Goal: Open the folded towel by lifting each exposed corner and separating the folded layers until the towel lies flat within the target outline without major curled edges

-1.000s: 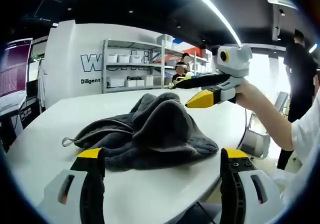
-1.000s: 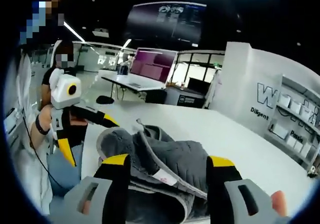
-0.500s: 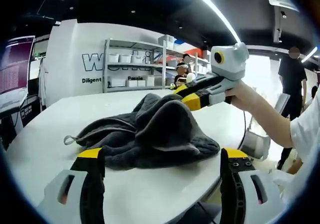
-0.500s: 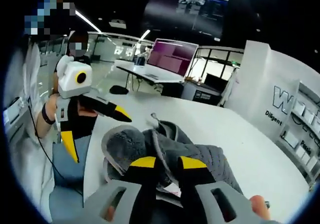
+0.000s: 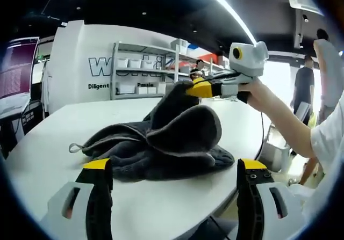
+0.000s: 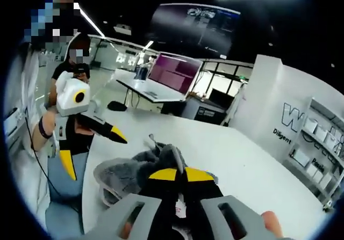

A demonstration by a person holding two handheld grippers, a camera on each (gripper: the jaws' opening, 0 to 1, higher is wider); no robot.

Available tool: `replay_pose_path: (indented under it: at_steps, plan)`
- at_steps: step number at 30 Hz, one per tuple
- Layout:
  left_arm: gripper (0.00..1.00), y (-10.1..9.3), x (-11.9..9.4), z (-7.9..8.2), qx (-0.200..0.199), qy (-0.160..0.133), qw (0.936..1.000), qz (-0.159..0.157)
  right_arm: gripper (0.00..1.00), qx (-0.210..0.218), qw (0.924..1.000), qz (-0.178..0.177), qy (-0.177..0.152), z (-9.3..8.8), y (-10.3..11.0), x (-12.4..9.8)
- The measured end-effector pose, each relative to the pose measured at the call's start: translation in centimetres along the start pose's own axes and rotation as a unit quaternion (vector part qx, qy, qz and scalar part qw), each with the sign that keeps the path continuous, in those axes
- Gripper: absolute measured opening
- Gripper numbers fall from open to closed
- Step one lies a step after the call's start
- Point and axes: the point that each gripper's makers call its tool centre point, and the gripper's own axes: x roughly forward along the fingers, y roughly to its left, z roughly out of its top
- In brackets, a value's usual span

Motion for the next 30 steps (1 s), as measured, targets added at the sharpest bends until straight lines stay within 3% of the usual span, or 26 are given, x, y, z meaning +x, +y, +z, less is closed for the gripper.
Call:
replay_pose_path:
  at_steps: [6,13,30]
  plan:
    - [0.95,-0.2,-0.2,0.2,-0.004,-0.005,1.0,-0.003,0.0,-0.024,0.999,-0.037,-0.003,2.4,-2.8,-0.8]
    - [0.95,-0.3,-0.2,0.3,-0.004,-0.007,1.0,-0.004,0.0,-0.069,0.9957,-0.06,0.016,4.0,-4.8,-0.9]
    - [0.95,0.0,-0.1,0.8,-0.011,-0.014,0.9998,-0.011,0.0,-0.095,0.987,-0.126,0.031,7.7,-11.4,-1.9]
